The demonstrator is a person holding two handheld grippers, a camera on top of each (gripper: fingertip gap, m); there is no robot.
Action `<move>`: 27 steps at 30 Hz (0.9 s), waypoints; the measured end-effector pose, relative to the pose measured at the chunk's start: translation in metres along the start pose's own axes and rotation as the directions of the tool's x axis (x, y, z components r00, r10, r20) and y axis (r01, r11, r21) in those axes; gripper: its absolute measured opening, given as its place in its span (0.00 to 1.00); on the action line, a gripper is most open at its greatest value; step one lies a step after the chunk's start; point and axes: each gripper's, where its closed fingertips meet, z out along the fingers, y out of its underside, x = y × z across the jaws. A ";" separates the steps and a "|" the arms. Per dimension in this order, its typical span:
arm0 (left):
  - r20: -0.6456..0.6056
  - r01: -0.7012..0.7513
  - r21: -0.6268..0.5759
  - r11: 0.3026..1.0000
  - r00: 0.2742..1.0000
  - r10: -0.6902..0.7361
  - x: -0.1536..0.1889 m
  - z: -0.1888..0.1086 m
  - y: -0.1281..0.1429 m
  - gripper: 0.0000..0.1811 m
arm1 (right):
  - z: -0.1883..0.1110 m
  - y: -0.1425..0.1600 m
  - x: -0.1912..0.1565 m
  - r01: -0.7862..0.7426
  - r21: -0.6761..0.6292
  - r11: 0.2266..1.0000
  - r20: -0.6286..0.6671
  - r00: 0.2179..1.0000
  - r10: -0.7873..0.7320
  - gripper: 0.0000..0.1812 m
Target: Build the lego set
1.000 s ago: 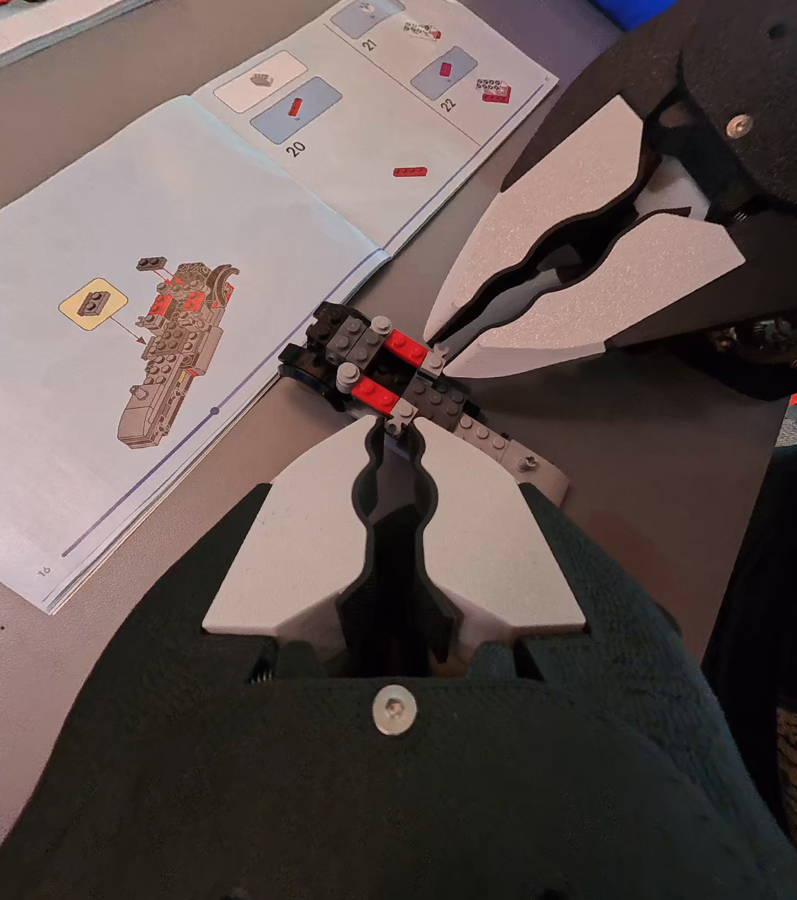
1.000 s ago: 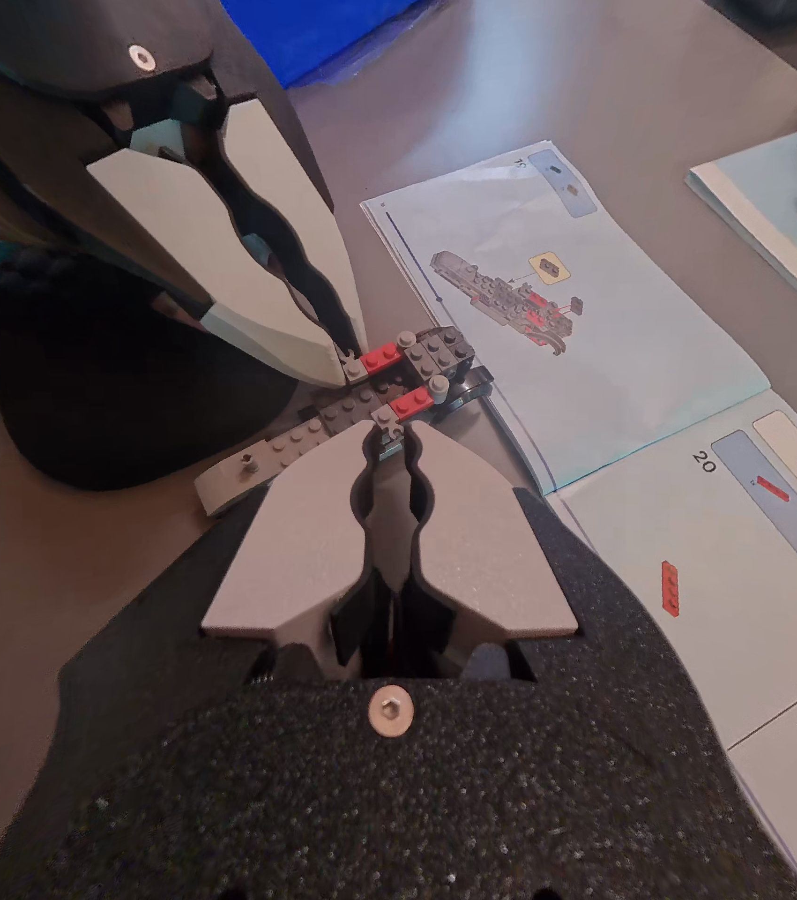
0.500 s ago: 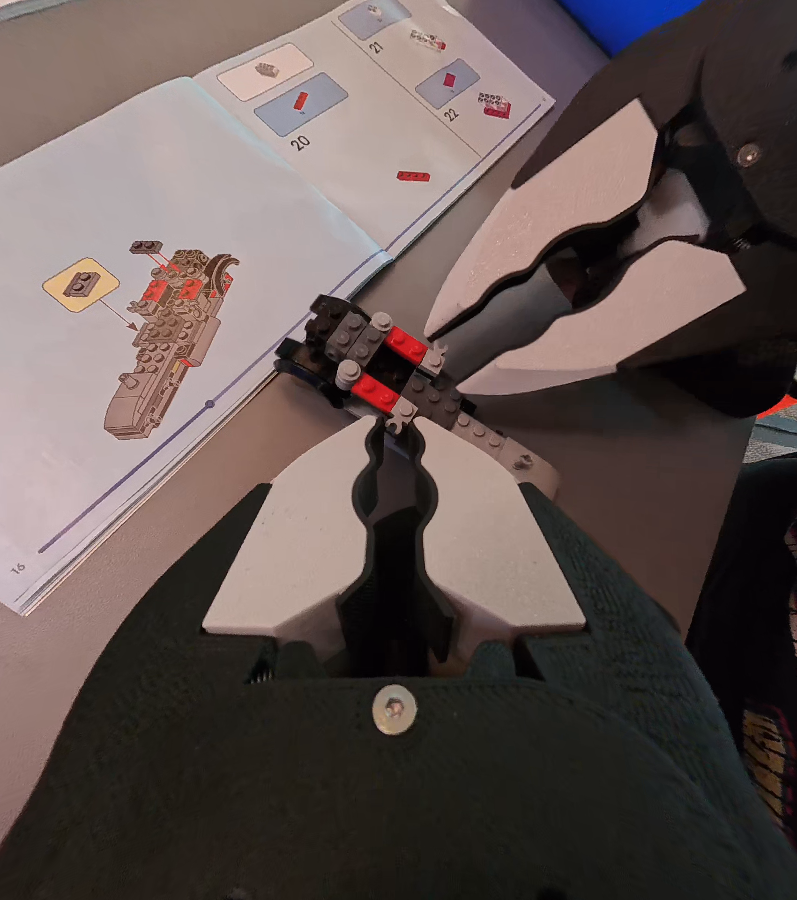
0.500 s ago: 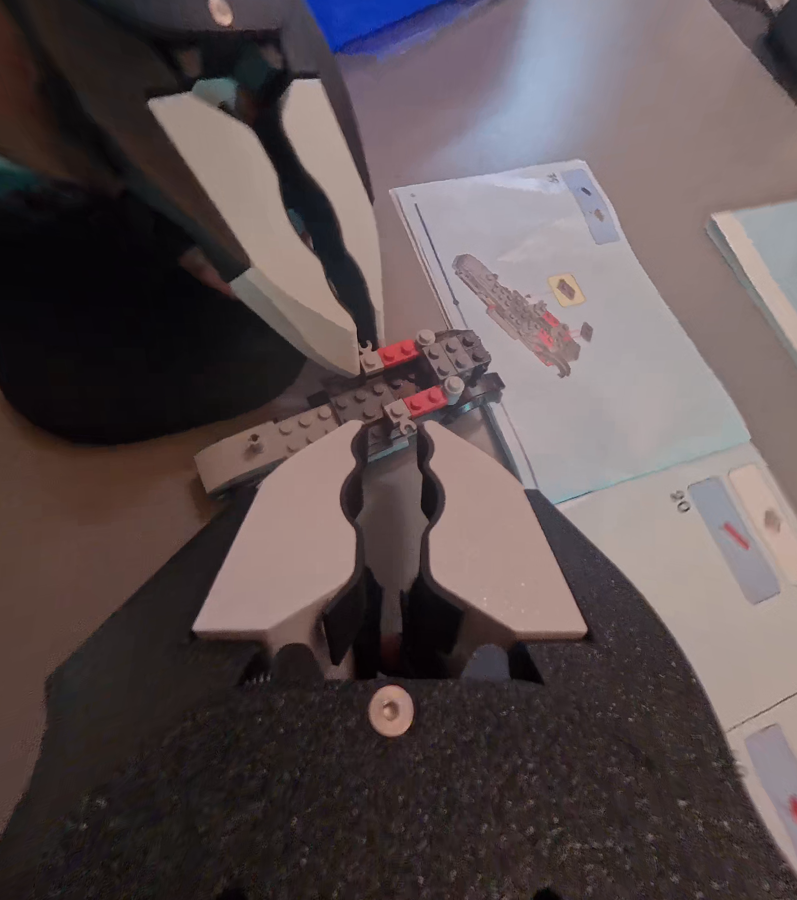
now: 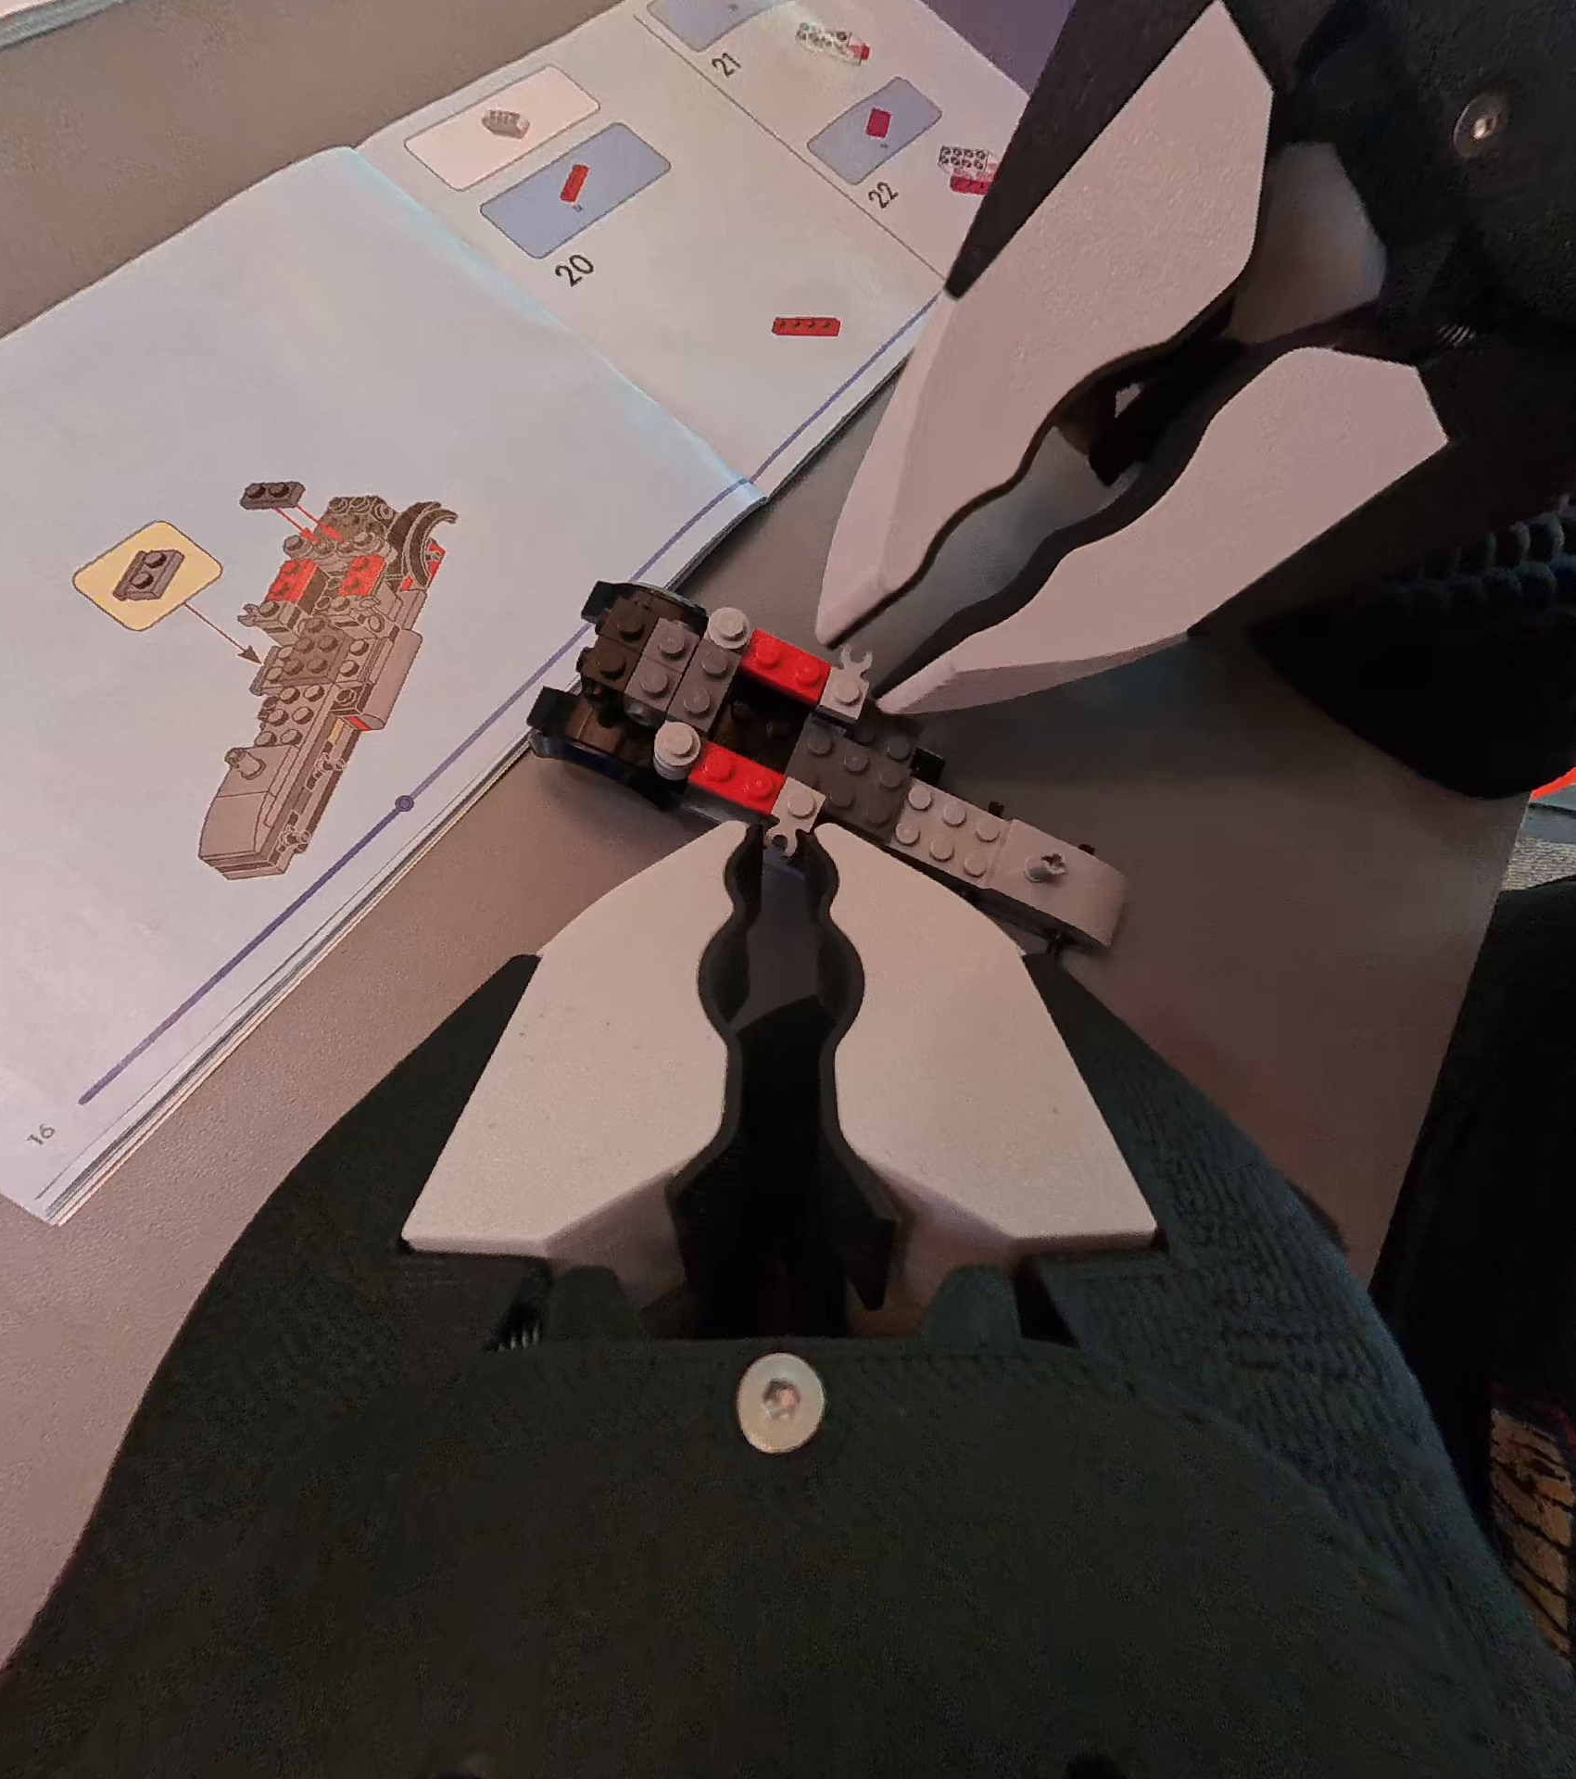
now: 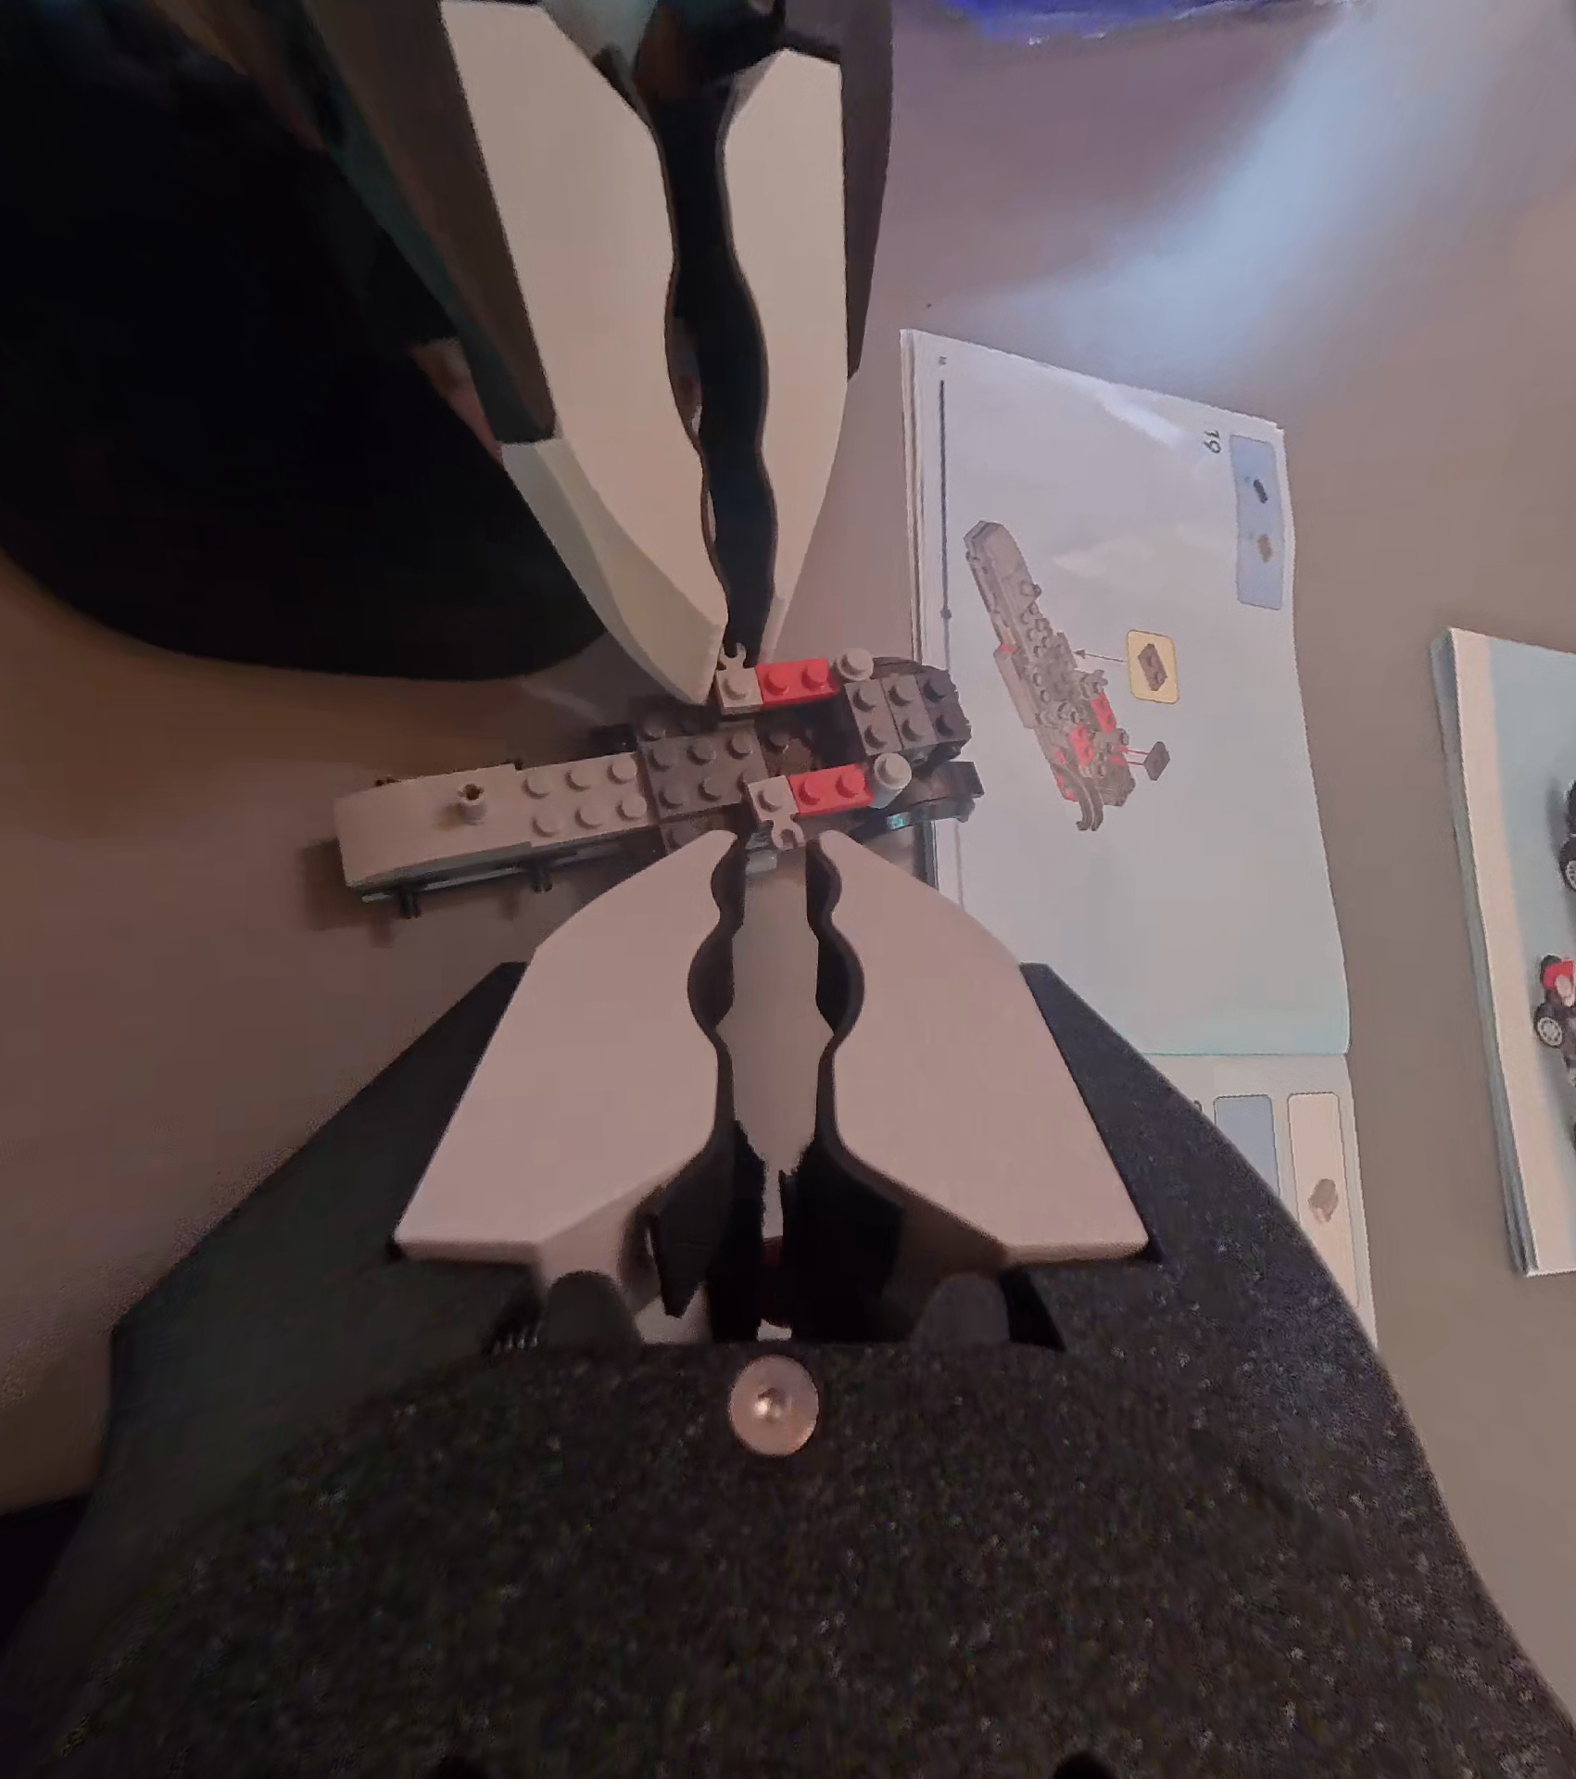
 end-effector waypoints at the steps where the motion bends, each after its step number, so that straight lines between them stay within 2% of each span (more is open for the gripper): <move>1: 0.001 -0.002 0.000 1.000 1.000 0.002 0.000 0.000 0.000 0.05 | 0.000 0.000 0.000 0.010 0.000 1.000 0.011 1.000 -0.010 0.06; 4: 0.001 -0.015 0.001 1.000 1.000 0.015 0.001 0.000 0.000 0.05 | -0.001 0.000 0.001 0.041 -0.006 0.999 0.033 0.999 -0.041 0.05; 7: 0.018 -0.016 0.014 1.000 1.000 0.015 -0.001 -0.003 -0.003 0.13 | -0.004 -0.001 0.002 0.062 0.013 0.998 0.063 0.996 -0.063 0.07; 9: 0.017 -0.030 0.051 0.998 0.999 0.029 0.000 -0.008 -0.008 0.14 | -0.008 -0.001 -0.001 0.046 0.027 0.999 0.112 0.993 -0.049 0.07; 12: 0.047 -0.160 0.088 0.983 0.987 0.156 0.004 -0.012 -0.018 0.14 | -0.008 -0.001 0.000 0.051 0.037 0.998 0.157 0.986 -0.057 0.06; 15: 0.120 -0.328 0.031 0.944 0.939 0.322 0.002 -0.003 -0.021 0.17 | -0.004 -0.001 0.001 0.076 0.026 0.997 0.186 0.979 -0.080 0.07; 17: 0.136 -0.380 0.029 0.925 0.918 0.373 0.003 0.005 -0.024 0.19 | -0.002 0.001 0.000 0.087 0.011 0.996 0.201 0.976 -0.088 0.06; 27: 0.160 -0.439 0.029 0.898 0.889 0.429 0.000 0.012 -0.026 0.17 | 0.001 0.000 -0.002 0.087 0.023 0.996 0.219 0.972 -0.090 0.04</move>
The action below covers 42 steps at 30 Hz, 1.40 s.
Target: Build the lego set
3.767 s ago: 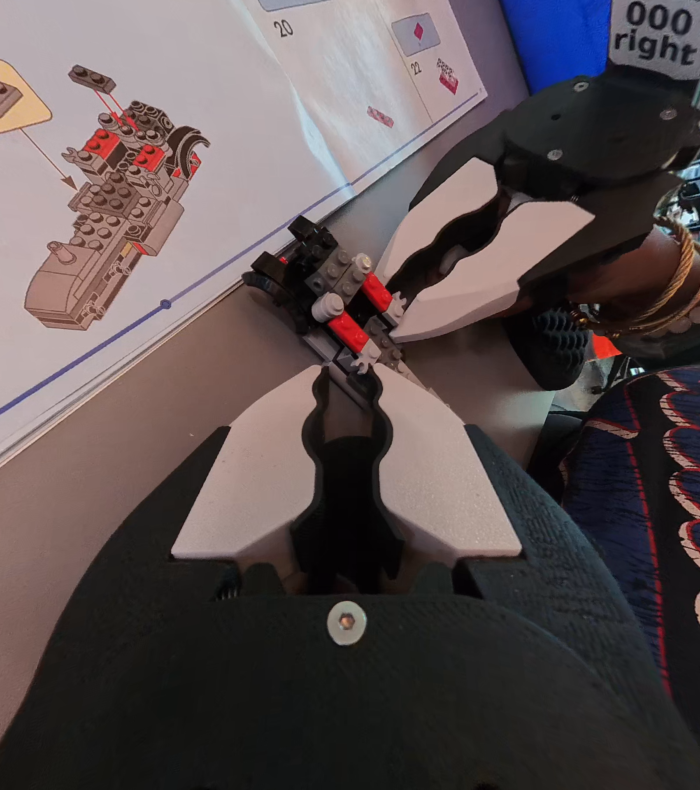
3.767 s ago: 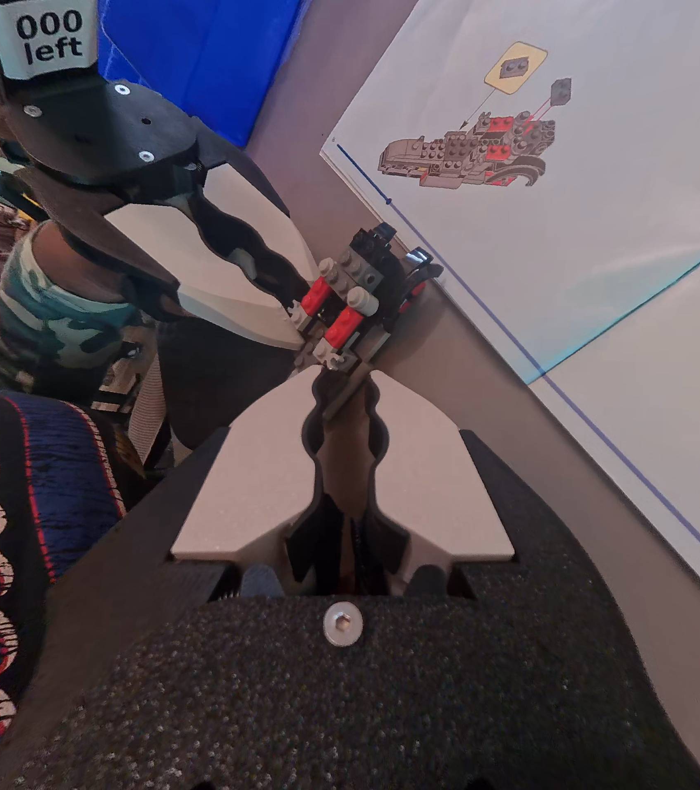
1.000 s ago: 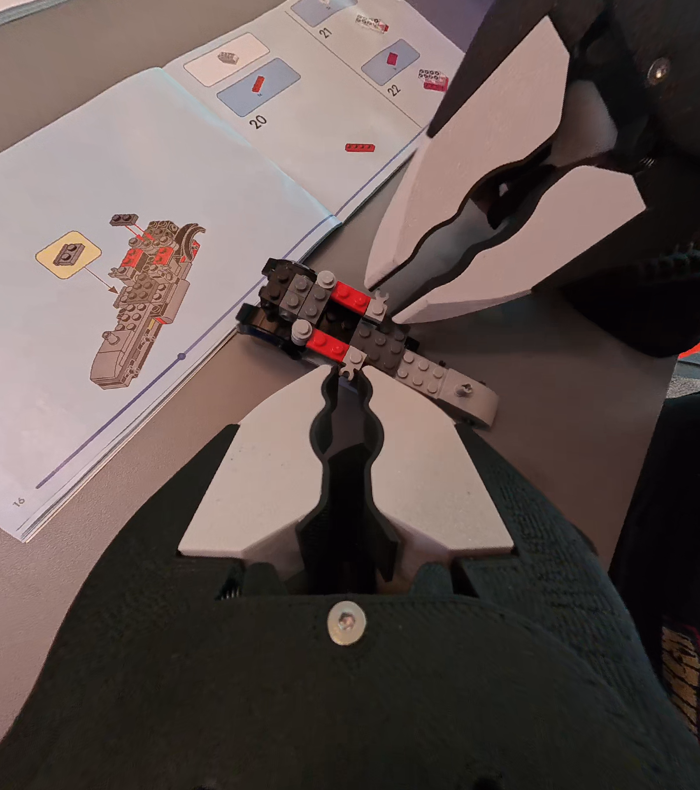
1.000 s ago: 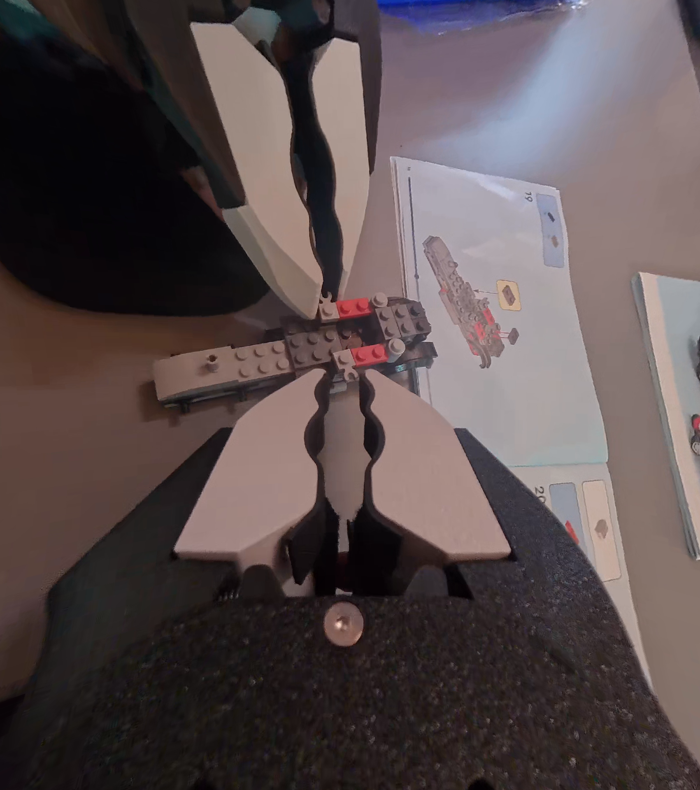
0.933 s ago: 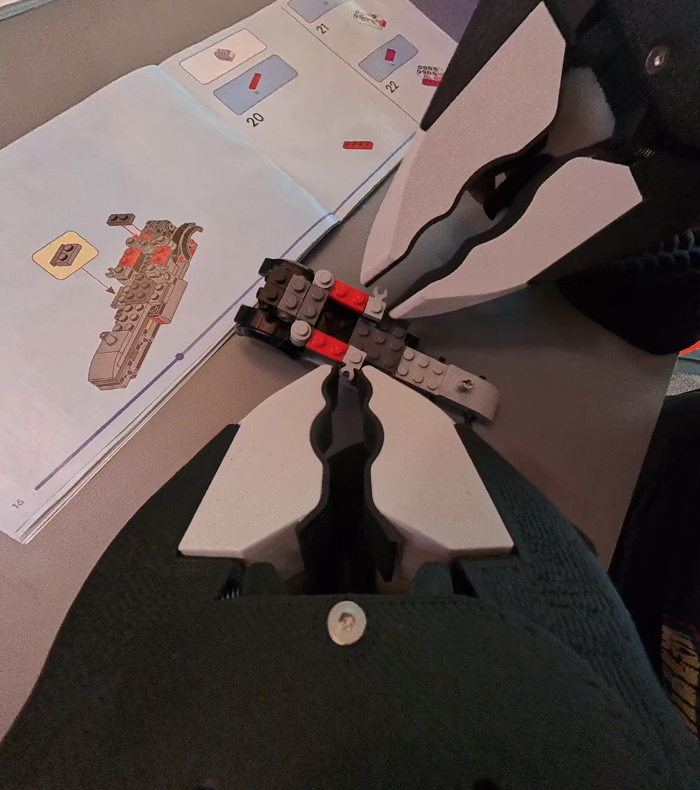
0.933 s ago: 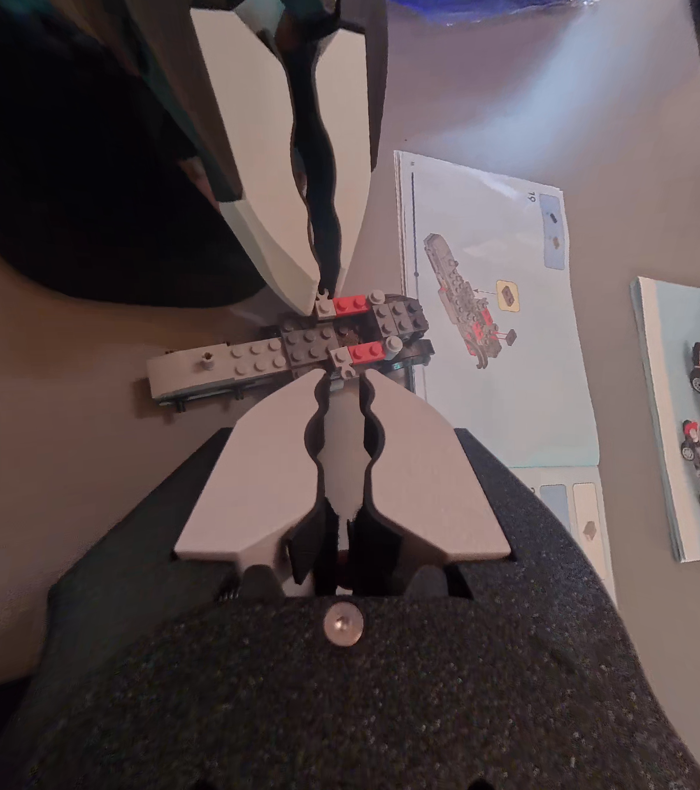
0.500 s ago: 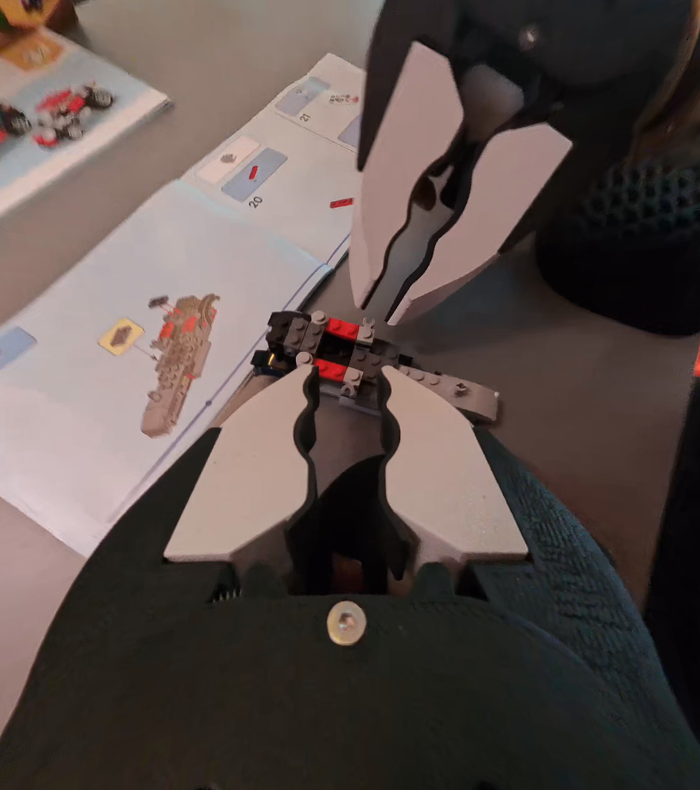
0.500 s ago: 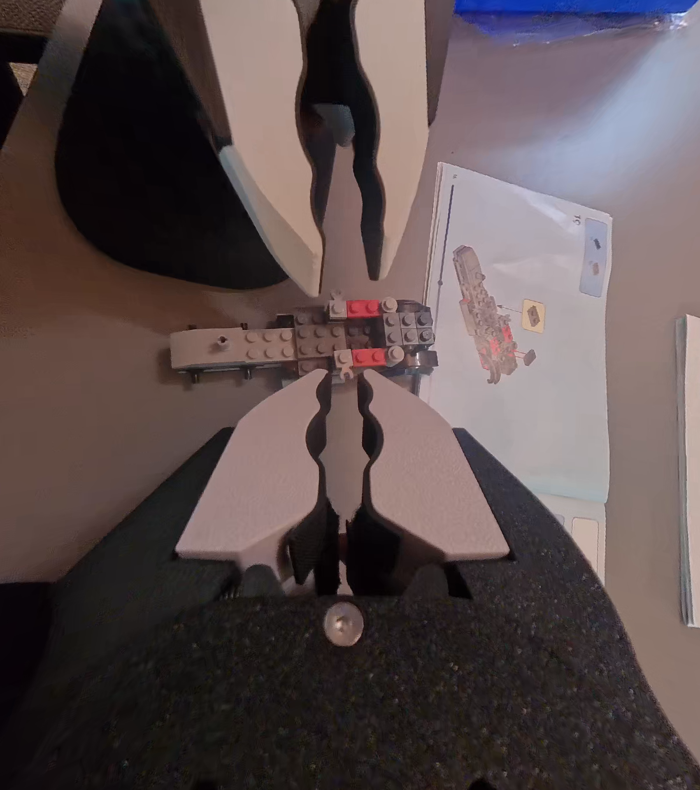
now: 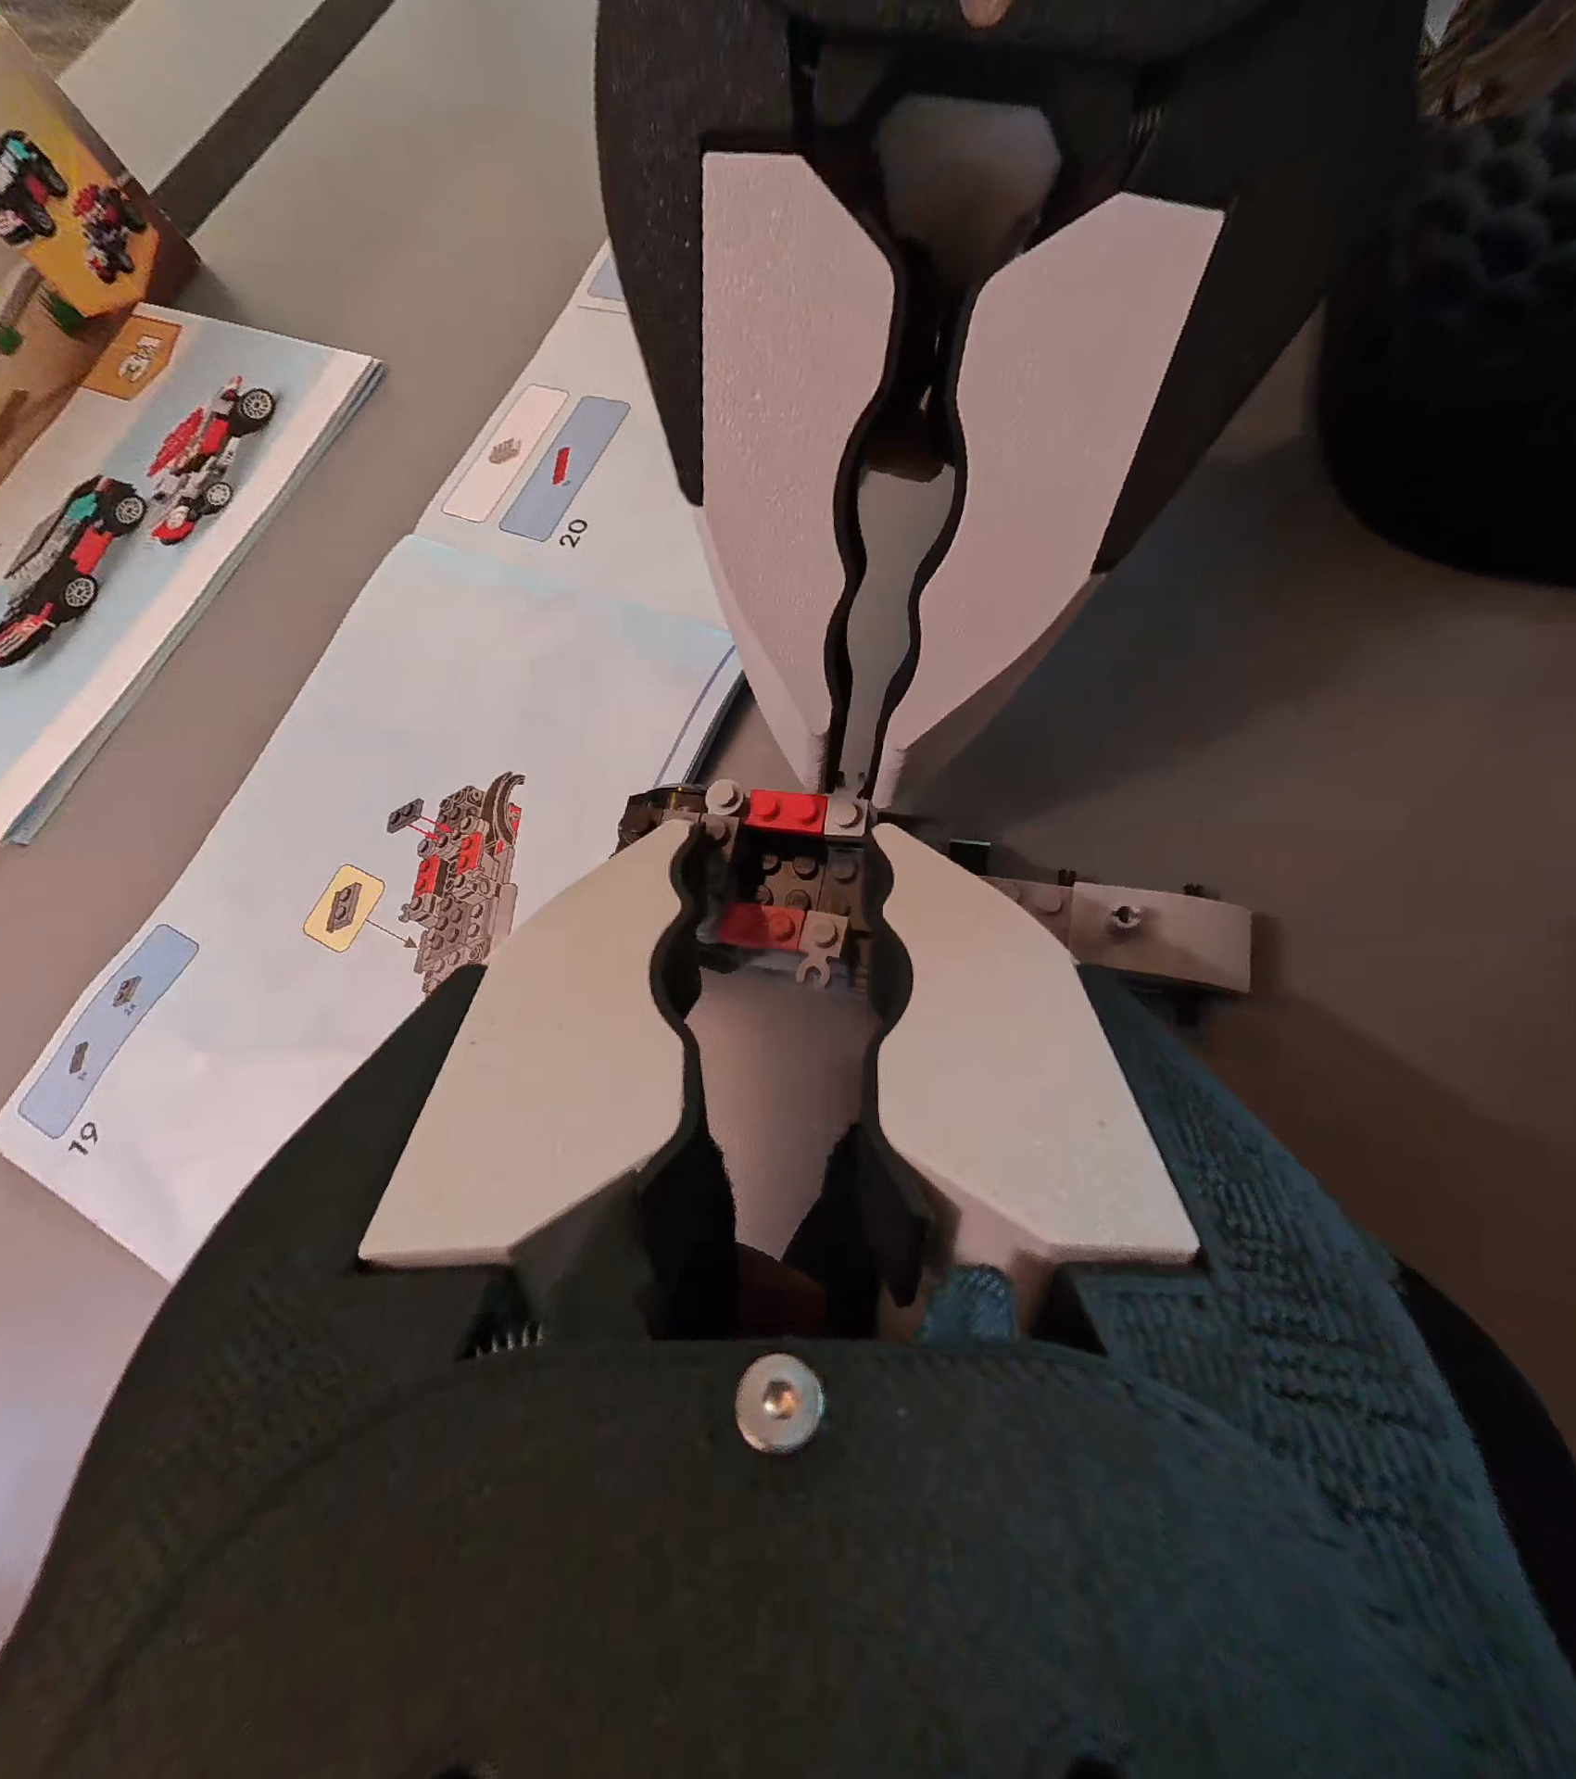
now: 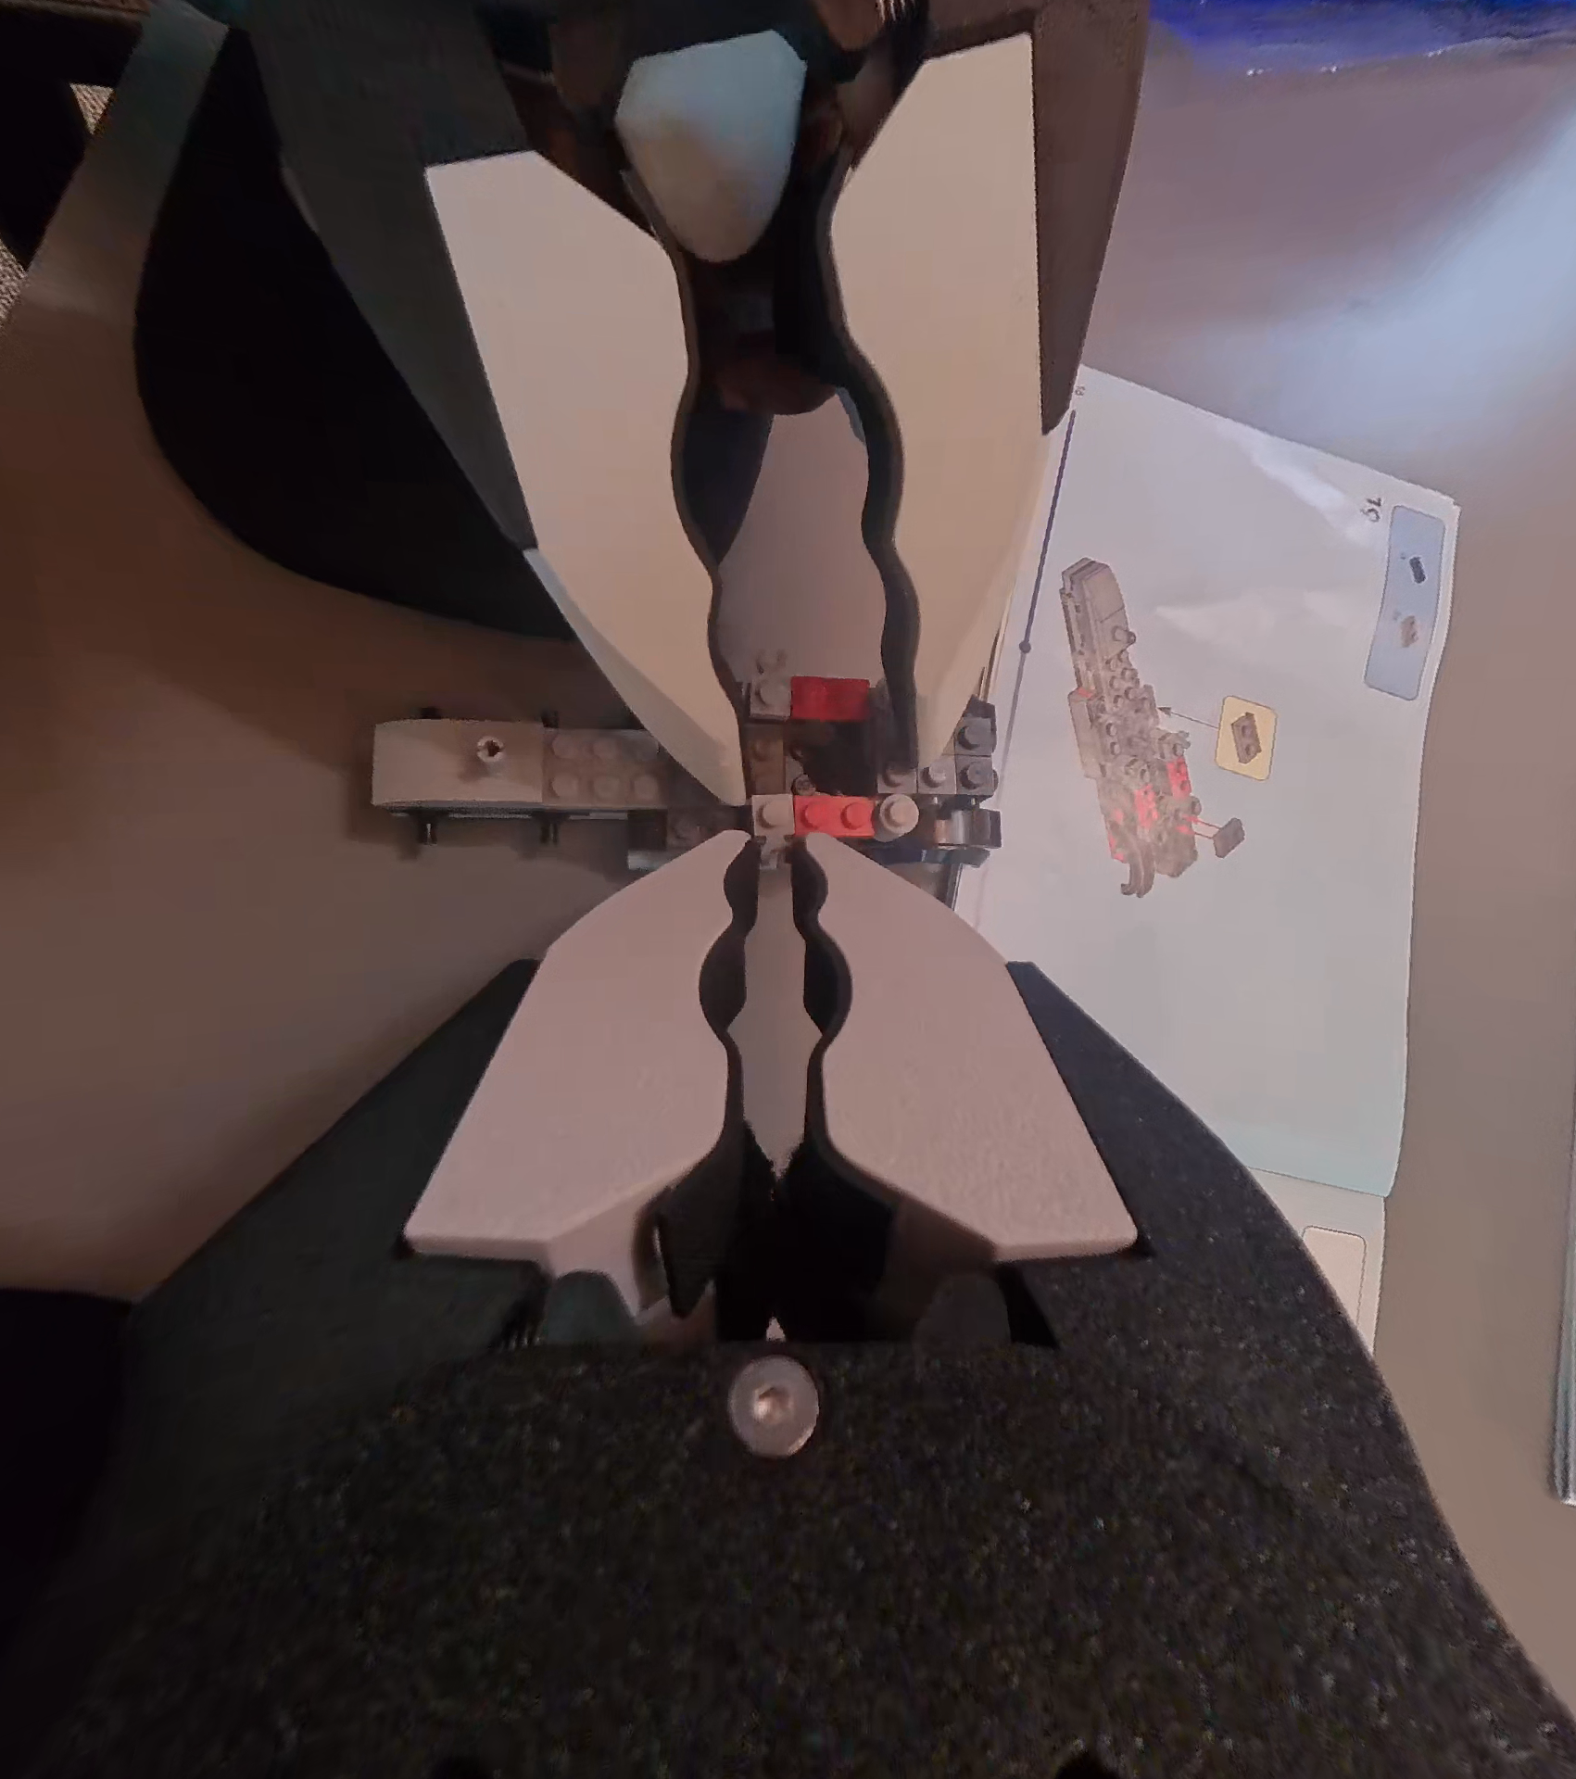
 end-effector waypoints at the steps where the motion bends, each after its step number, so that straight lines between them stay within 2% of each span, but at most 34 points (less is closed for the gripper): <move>1: 0.000 0.005 0.005 1.000 1.000 -0.005 0.000 0.000 0.000 0.16 | 0.000 0.000 0.000 -0.004 0.002 1.000 -0.002 1.000 0.004 0.03; 19: 0.011 0.038 0.027 0.999 0.999 -0.039 -0.003 0.000 0.000 0.16 | 0.000 0.000 0.002 -0.137 0.010 0.991 -0.041 0.990 0.137 0.03; 27: 0.020 0.036 0.027 0.999 0.999 -0.037 -0.004 0.001 0.000 0.15 | 0.000 0.000 0.003 -0.035 -0.016 0.999 -0.052 0.998 0.034 0.03; 42: 0.012 0.043 0.028 0.999 0.999 -0.043 -0.004 0.000 0.000 0.15 | 0.000 0.000 0.003 0.086 -0.063 0.994 0.020 0.996 -0.084 0.03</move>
